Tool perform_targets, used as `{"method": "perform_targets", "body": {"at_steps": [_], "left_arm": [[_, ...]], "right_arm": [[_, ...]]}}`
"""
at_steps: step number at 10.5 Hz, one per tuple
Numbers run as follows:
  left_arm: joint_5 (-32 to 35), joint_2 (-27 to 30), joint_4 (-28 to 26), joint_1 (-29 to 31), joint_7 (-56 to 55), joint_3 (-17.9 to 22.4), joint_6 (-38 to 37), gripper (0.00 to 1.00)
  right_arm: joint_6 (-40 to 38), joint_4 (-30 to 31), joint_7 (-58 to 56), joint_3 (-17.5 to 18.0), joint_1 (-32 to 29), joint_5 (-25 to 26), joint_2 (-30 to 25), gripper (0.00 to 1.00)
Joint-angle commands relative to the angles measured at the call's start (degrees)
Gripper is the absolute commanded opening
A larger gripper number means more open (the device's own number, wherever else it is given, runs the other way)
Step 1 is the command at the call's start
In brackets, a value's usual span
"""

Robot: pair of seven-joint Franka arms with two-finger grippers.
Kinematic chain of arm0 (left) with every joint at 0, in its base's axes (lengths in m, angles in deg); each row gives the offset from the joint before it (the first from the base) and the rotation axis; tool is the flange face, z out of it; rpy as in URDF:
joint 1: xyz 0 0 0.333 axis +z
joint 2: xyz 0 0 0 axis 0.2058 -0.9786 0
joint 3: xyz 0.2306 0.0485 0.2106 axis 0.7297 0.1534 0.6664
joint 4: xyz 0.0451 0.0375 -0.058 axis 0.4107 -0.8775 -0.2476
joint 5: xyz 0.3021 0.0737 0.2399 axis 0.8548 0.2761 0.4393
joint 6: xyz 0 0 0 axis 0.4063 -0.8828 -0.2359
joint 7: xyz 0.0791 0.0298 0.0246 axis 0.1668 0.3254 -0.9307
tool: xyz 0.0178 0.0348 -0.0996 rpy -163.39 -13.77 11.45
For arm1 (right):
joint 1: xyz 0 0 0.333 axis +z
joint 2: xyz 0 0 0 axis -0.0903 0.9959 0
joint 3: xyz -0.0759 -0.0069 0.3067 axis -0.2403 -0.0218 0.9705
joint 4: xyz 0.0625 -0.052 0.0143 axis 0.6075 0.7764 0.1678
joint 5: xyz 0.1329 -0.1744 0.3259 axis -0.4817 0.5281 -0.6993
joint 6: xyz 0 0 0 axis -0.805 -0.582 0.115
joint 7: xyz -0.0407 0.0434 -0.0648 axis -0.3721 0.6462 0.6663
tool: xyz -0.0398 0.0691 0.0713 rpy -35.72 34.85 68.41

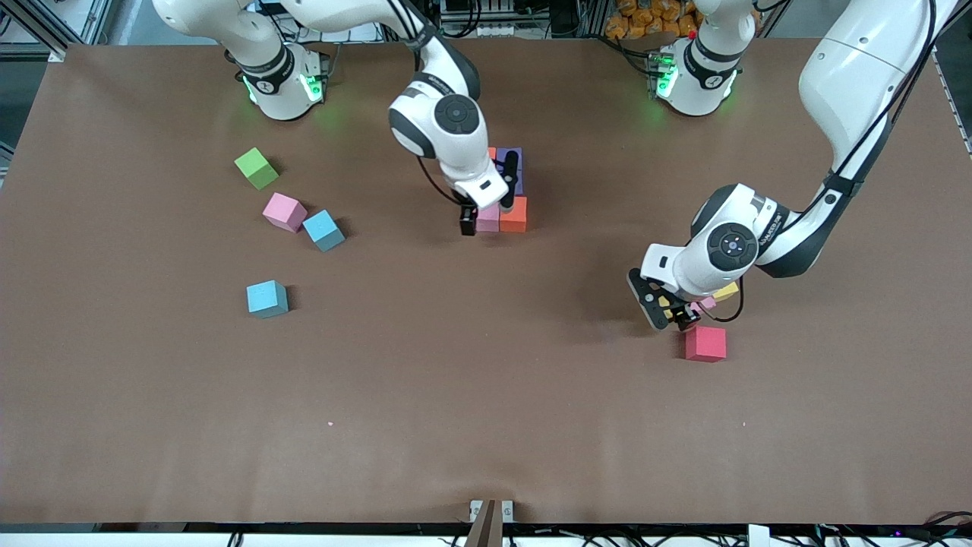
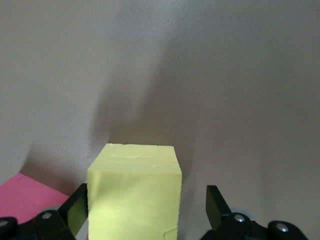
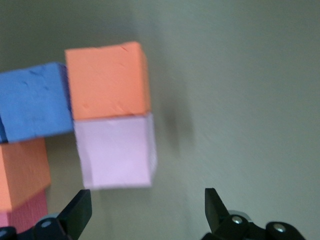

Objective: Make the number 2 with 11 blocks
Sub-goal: 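Lower the pink cube under the orange cube while the left gripper grasps yellow, then carry the yellow cube to the stack while the right gripper reaches cyan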

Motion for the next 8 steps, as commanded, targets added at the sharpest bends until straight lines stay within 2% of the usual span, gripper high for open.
{"method": "perform_targets", "body": {"at_steps": [1, 2, 3, 5, 8], "left_arm": [[3.01, -1.05, -0.14, 0.57, 0.56, -0.24, 1.36, 1.00], [4.76, -1.67, -0.05, 0.57, 0.56, -0.16, 2.32, 0.88], [5.21, -1.93, 0.21, 0.40, 0.48, -0.16, 2.33, 0.70], [5.30, -1.68, 0.83, -0.57, 0.39, -0.16, 2.33, 0.43], [5.21, -0.80, 3.01, -2.85, 0.12, -0.68, 1.98, 0.34]], "right_arm": [[-5.06, 0.98, -0.08, 0.45, -5.71, -0.05, -4.22, 1.00], [-8.91, 0.98, 0.61, 0.27, -8.70, -0.14, -5.71, 1.00], [-11.65, 0.98, 2.45, 0.01, -13.08, -0.14, -6.51, 1.00], [-11.24, 0.28, 3.26, 0.01, -25.11, -0.05, -6.43, 1.00], [-11.67, -1.57, 5.87, -0.17, -37.43, -0.14, -5.29, 1.00]]}}
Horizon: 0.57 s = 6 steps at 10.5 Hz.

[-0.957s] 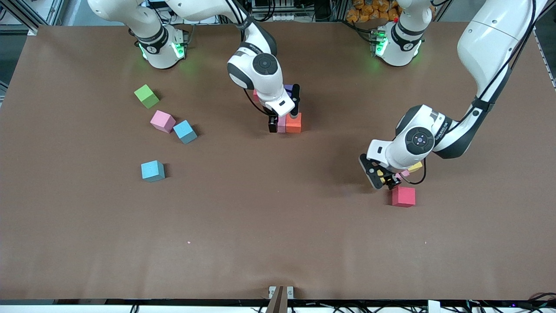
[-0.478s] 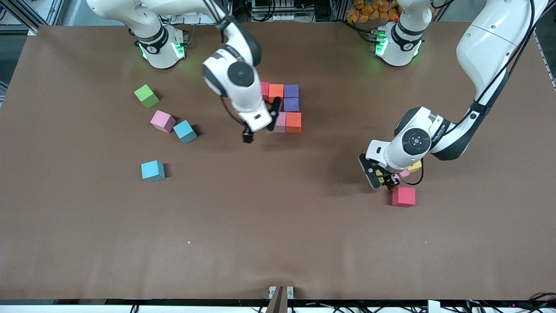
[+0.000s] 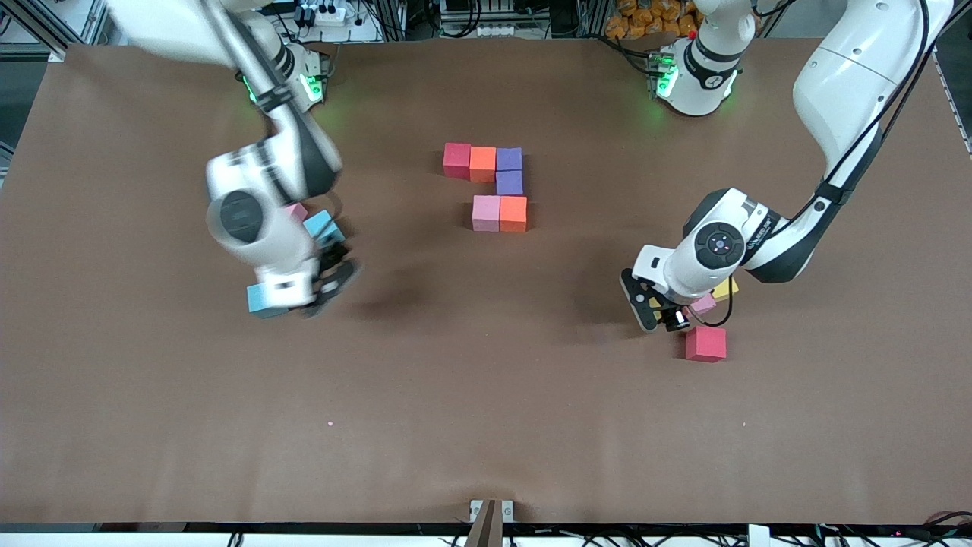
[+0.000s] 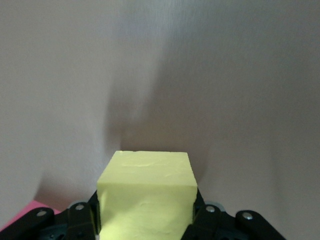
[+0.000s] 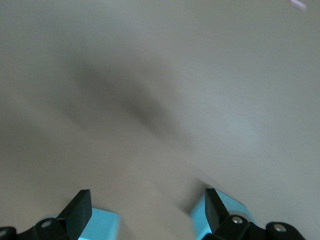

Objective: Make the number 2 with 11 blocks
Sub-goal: 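Carry the yellow cube to the stack while the right gripper reaches cyan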

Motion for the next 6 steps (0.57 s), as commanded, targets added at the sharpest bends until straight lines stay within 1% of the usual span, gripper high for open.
{"method": "perform_targets", "body": {"at_steps": [1, 2, 4, 6], "left_arm": [[0.55, 0.97, 2.53, -2.46, 0.01, -0.29, -0.47, 0.32], [0.36, 0.89, 3.93, -4.39, -0.33, -0.29, -0.56, 0.32], [0.10, 0.71, 6.05, -8.26, -7.06, -0.29, -1.87, 0.31], [-4.36, 0.54, 9.38, -13.87, -16.72, -0.21, -5.20, 0.27]], "right_arm": [[-0.42, -0.20, 4.79, 0.97, -6.88, 0.02, 0.81, 1.00], [-0.24, -0.19, 6.81, 0.97, -9.35, 0.02, 1.17, 1.00], [2.29, -0.28, 11.47, 0.97, -11.91, 0.02, 3.44, 1.00], [4.41, -0.02, 12.10, 0.97, -13.06, 0.02, 5.55, 1.00]]}}
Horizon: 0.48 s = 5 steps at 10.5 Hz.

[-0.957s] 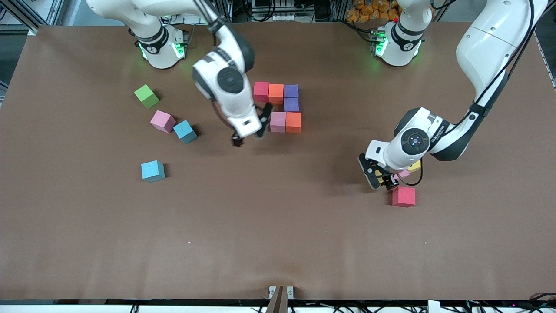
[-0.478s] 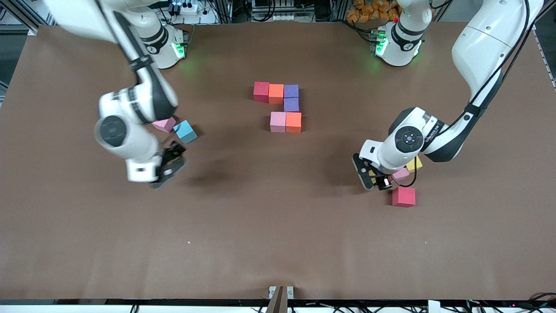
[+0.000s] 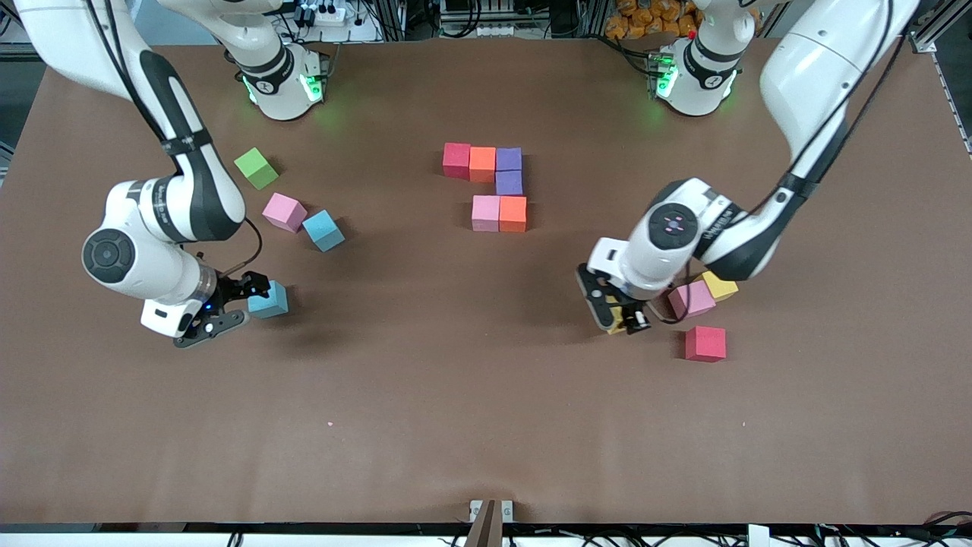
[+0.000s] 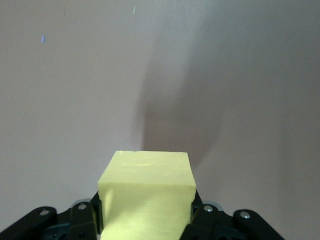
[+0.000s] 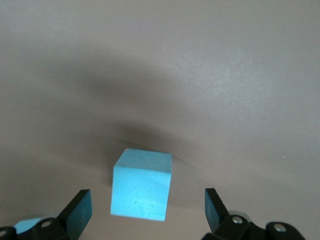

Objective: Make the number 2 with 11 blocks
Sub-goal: 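Carry the yellow cube to the stack while the right gripper reaches cyan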

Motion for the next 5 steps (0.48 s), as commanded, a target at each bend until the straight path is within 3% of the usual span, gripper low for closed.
{"method": "perform_targets", "body": {"at_steps": [1, 5], "left_arm": [[-4.10, 0.11, 4.54, -6.83, -11.48, 0.64, -4.21, 0.27], [-4.20, -0.86, 6.84, -17.73, -47.31, 0.99, -4.66, 0.27]], "right_arm": [[2.06, 0.77, 2.13, 1.01, -1.33, -0.05, 2.08, 1.00], [8.20, 4.90, 5.21, 1.18, -0.19, -0.05, 3.04, 1.00]]}}
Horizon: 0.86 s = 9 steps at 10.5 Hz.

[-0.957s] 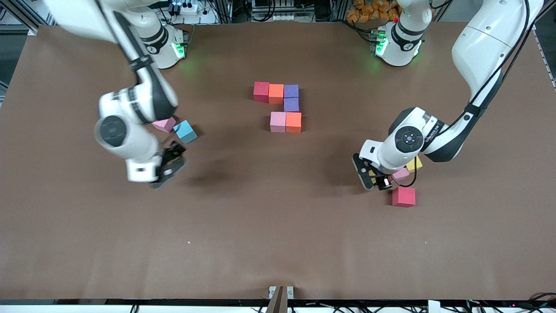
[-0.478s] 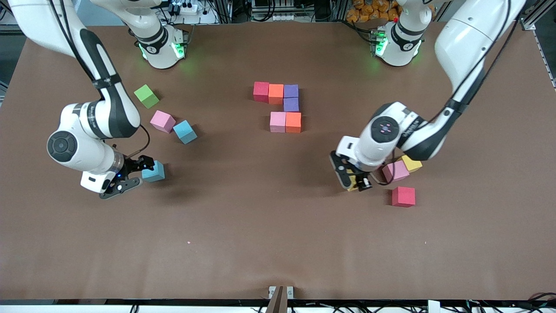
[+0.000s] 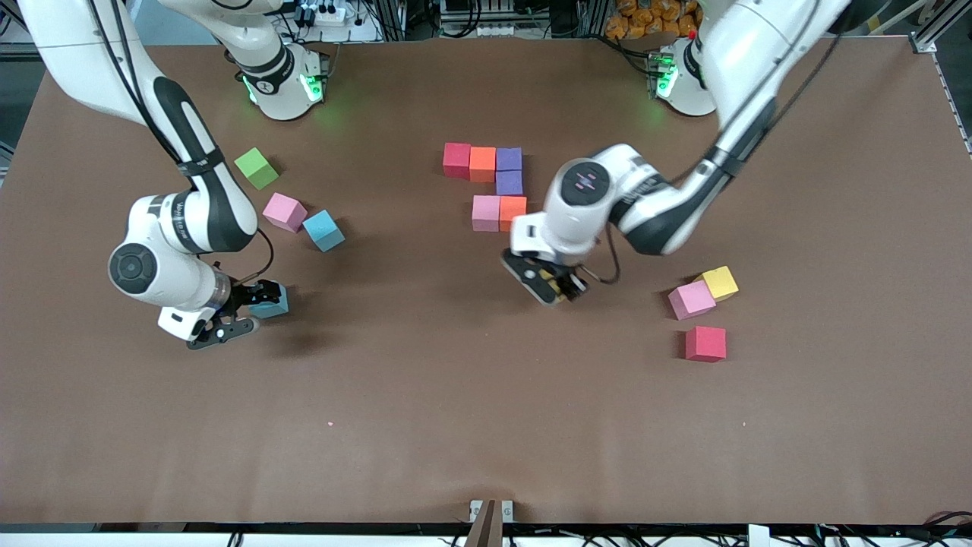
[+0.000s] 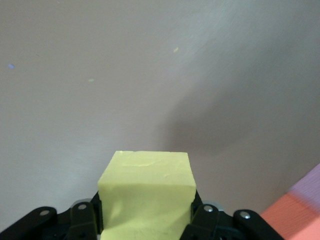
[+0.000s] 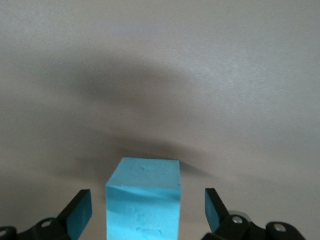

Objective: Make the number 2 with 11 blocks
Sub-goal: 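Carry the yellow cube to the stack while the right gripper reaches cyan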

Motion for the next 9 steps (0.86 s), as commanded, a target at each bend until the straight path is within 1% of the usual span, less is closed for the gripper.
{"method": "perform_targets", "body": {"at_steps": [1, 3, 5, 7, 8, 9], "left_arm": [[-0.29, -1.39, 2.29, -6.54, -20.17, 1.05, -1.12, 0.27], [-0.63, -2.01, 3.70, -9.63, -34.27, 1.32, -1.12, 0.27], [-0.90, -2.01, 3.88, -11.05, -46.57, 1.23, -1.12, 0.26], [-0.98, -2.01, 3.88, -11.84, -54.86, 1.23, -1.12, 0.26], [-0.72, -2.01, 3.88, -12.54, -59.16, 1.23, -1.12, 0.26], [-0.81, -1.93, 3.88, -13.24, -62.86, 1.23, -1.12, 0.26]], "right_arm": [[3.09, 2.54, 1.15, 0.51, 0.45, -0.04, 0.07, 1.00], [5.63, 4.38, 1.15, 0.42, 0.63, 0.05, 0.42, 1.00], [6.70, 4.74, 1.33, 0.42, 0.37, 0.05, 1.38, 1.00], [6.87, 5.18, 1.24, 0.34, 0.10, 0.05, 1.47, 1.00], [6.87, 5.18, 1.24, 0.33, 0.10, 0.13, 1.47, 0.96], [6.79, 5.18, 1.24, 0.33, 0.01, 0.13, 1.47, 0.36]]}}
